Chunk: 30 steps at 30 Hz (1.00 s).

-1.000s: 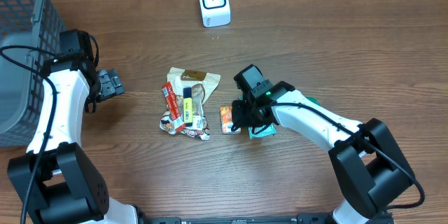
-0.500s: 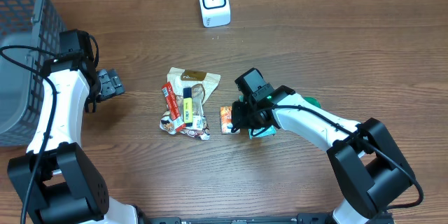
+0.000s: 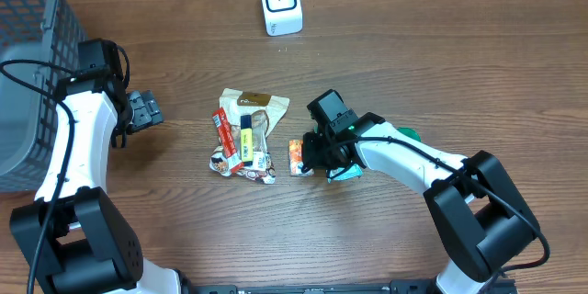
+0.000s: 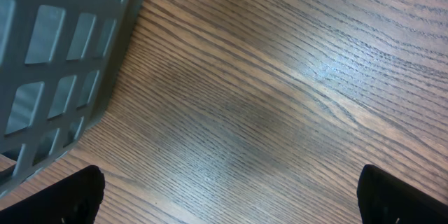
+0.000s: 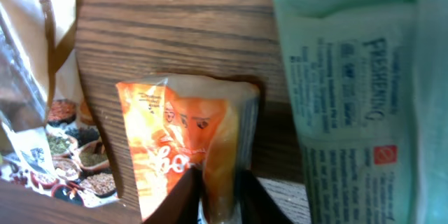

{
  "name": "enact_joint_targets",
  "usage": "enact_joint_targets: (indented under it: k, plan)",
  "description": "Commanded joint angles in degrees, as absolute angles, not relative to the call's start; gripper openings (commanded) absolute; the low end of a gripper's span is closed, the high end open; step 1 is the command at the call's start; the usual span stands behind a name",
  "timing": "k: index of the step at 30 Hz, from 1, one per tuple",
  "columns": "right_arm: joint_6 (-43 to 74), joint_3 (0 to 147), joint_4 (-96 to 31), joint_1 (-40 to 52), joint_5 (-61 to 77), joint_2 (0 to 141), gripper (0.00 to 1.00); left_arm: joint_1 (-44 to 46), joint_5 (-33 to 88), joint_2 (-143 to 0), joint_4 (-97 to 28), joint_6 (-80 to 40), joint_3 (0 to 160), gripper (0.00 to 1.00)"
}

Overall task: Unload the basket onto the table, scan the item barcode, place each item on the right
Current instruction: 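Grasp the small orange box with the right gripper, then lift the orange box and carry it toward the white scanner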

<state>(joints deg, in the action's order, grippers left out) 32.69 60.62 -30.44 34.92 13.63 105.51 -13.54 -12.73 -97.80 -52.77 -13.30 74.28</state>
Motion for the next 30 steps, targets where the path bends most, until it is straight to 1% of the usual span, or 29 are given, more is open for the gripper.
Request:
enact_joint_targets:
  k: [1,4,6,7,13,18,26,30]
  plan:
    - [33.0,60.1,-30.3,34.9,16.6,106.5,0.13,-13.5,-13.5,-96.6,-52.9,-12.6,75.2,1.0]
    - [32.9,60.3,-30.3,33.5,20.4,106.4,0.13,-13.5,-13.5,-96.6,-52.9,-12.6,75.2,1.0]
    - [28.3,60.8,-30.9,30.3,30.5,105.6,0.04,-13.5,-13.5,-96.6,-52.9,-12.7,75.2,1.0]
    - [26.2,60.8,-30.9,29.2,34.5,105.2,0.04,-13.5,-13.5,-96.6,-52.9,-12.7,75.2,1.0]
    - [14.6,60.8,-31.9,19.9,63.5,100.7,0.04,-13.5,-13.5,-96.6,-52.9,-12.6,75.2,1.0]
    - [4.2,60.8,-34.5,15.0,79.3,94.7,0.04,-13.5,-13.5,-96.6,-52.9,-12.7,75.2,1.0]
    - [4.0,60.8,-33.8,9.5,90.0,86.6,0.04,-13.5,-13.5,-96.6,-52.9,-12.7,75.2,1.0]
    - [5.7,60.8,-33.7,8.8,90.0,84.1,0.04,-13.5,-13.5,-96.6,-52.9,-12.7,75.2,1.0]
